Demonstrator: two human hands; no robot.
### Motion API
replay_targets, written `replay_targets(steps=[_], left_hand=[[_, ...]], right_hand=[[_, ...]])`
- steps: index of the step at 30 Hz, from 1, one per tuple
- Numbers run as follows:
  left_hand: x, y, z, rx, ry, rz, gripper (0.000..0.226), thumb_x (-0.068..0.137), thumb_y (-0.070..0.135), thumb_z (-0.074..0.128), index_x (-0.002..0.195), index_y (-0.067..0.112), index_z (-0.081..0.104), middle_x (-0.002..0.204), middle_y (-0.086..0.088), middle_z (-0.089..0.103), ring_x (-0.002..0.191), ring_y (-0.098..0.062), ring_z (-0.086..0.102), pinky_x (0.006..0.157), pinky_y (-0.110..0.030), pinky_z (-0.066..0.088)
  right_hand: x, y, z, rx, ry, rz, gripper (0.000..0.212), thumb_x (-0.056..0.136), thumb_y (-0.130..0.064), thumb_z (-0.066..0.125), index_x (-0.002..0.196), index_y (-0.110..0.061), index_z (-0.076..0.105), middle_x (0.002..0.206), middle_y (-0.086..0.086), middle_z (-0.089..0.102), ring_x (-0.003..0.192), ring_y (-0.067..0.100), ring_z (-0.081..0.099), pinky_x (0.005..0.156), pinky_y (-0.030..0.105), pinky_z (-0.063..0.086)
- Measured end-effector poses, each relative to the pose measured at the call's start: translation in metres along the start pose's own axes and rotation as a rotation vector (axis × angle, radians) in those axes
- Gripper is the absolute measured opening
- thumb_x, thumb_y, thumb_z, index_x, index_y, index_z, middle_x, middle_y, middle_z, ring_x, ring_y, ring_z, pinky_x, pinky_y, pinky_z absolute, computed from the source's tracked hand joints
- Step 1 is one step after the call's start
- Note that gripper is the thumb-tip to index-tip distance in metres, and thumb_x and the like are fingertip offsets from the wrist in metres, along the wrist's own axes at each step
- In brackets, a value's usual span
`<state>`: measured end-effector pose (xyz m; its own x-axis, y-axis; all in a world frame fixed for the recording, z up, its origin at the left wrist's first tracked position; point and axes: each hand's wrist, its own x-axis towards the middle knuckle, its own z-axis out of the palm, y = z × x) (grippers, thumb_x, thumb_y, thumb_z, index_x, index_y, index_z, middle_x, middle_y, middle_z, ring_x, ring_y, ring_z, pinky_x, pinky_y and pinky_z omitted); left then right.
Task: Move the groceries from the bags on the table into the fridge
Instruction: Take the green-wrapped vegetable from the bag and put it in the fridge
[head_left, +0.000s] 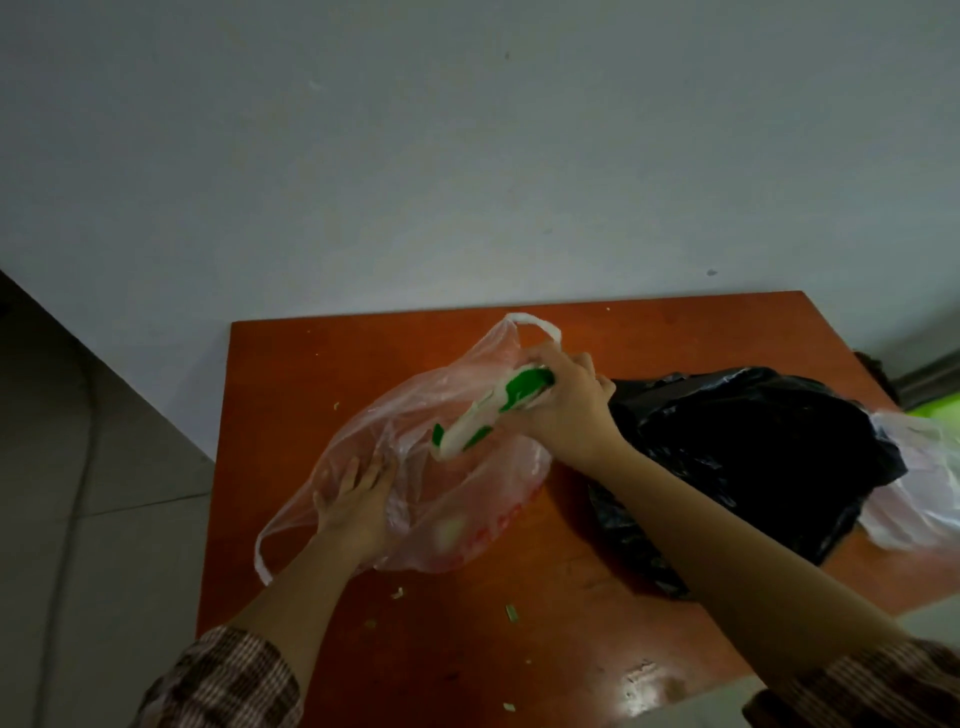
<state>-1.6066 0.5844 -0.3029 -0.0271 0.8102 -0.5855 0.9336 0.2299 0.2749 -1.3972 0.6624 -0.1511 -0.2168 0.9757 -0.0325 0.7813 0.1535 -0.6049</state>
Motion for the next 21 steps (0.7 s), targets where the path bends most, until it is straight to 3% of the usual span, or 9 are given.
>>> replay_targets(steps=[2, 4, 6, 8, 10, 12, 15, 18, 21], left_hand=[[-0.002, 0.001, -0.001, 0.018, 0.006, -0.005, 0.097, 0.091, 0.033, 0.056, 0.148, 0.027, -0.023, 0.158, 0.005, -0.021, 0.146, -0.025, -0.017, 0.113, -0.063, -0.003], [0.004, -0.002, 0.000, 0.031, -0.007, -0.022, 0.097, 0.090, 0.039, 0.055, 0.148, 0.028, -0.022, 0.159, 0.007, -0.019, 0.147, -0.025, -0.013, 0.113, -0.064, 0.001], [0.005, 0.001, -0.003, 0.017, -0.017, -0.040, 0.096, 0.089, 0.046, 0.055, 0.149, 0.032, -0.019, 0.160, 0.005, -0.014, 0.148, -0.028, -0.002, 0.113, -0.065, 0.006], [0.002, 0.012, -0.010, -0.056, 0.026, -0.008, 0.098, 0.087, 0.043, 0.058, 0.150, 0.032, -0.016, 0.160, -0.006, 0.012, 0.138, -0.030, 0.036, 0.110, -0.056, 0.030], [-0.007, 0.031, -0.023, -0.135, 0.131, 0.032, 0.078, 0.090, 0.029, 0.059, 0.153, 0.016, 0.015, 0.124, -0.013, 0.063, 0.087, -0.019, 0.068, 0.071, -0.027, 0.053], [-0.020, 0.050, -0.037, -0.197, 0.367, 0.044, 0.047, 0.089, 0.040, 0.057, 0.131, 0.017, 0.053, 0.089, -0.005, 0.072, 0.060, -0.015, 0.065, 0.049, -0.023, 0.049], [-0.056, 0.098, -0.050, -0.420, 0.647, 0.095, 0.044, 0.084, 0.042, 0.060, 0.121, 0.018, 0.058, 0.108, -0.001, 0.068, 0.091, -0.024, 0.066, 0.078, -0.039, 0.055], [-0.105, 0.172, -0.054, -0.535, 0.780, 0.320, 0.030, 0.086, 0.014, 0.059, 0.116, 0.014, 0.057, 0.101, 0.002, 0.062, 0.088, -0.019, 0.061, 0.076, -0.036, 0.050], [-0.146, 0.254, -0.040, -0.553, 0.806, 0.501, 0.031, 0.083, 0.007, 0.057, 0.112, 0.015, 0.059, 0.098, 0.000, 0.060, 0.085, -0.017, 0.059, 0.077, -0.034, 0.049]], right_hand=[[-0.002, -0.003, -0.018, 0.207, 0.081, 0.049, 0.054, 0.050, -0.061, 0.082, 0.091, -0.044, 0.050, 0.101, -0.004, 0.059, 0.107, 0.021, 0.050, 0.100, 0.048, 0.038], [-0.008, -0.003, -0.039, 0.351, 0.149, 0.017, 0.053, 0.049, -0.055, 0.087, 0.088, -0.041, 0.055, 0.094, -0.002, 0.067, 0.098, 0.025, 0.061, 0.083, 0.051, 0.053], [-0.019, -0.001, -0.062, 0.507, 0.177, -0.003, 0.048, 0.057, -0.028, 0.092, 0.091, -0.030, 0.057, 0.088, -0.001, 0.068, 0.084, 0.017, 0.067, 0.070, 0.036, 0.057], [-0.035, 0.003, -0.086, 0.629, 0.179, -0.004, 0.040, 0.065, -0.008, 0.087, 0.091, -0.016, 0.057, 0.083, 0.000, 0.067, 0.072, 0.010, 0.065, 0.062, 0.023, 0.052], [-0.057, 0.010, -0.108, 0.695, 0.178, 0.018, 0.034, 0.068, -0.004, 0.083, 0.090, -0.012, 0.058, 0.082, 0.002, 0.067, 0.071, 0.013, 0.066, 0.064, 0.024, 0.053], [-0.083, 0.025, -0.129, 0.769, 0.198, 0.064, 0.032, 0.069, -0.004, 0.082, 0.092, -0.008, 0.061, 0.084, 0.006, 0.068, 0.077, 0.019, 0.068, 0.071, 0.030, 0.057], [-0.129, 0.053, -0.164, 0.916, 0.198, 0.117, 0.035, 0.068, -0.011, 0.084, 0.096, -0.009, 0.064, 0.097, 0.011, 0.071, 0.093, 0.025, 0.070, 0.077, 0.033, 0.057], [-0.183, 0.083, -0.200, 1.004, 0.235, 0.145, 0.039, 0.065, -0.022, 0.082, 0.097, -0.011, 0.065, 0.100, 0.009, 0.071, 0.098, 0.024, 0.069, 0.079, 0.032, 0.057], [-0.246, 0.121, -0.239, 0.919, 0.363, 0.167, 0.040, 0.069, -0.024, 0.083, 0.102, -0.009, 0.065, 0.101, 0.010, 0.071, 0.097, 0.024, 0.070, 0.079, 0.034, 0.057]])
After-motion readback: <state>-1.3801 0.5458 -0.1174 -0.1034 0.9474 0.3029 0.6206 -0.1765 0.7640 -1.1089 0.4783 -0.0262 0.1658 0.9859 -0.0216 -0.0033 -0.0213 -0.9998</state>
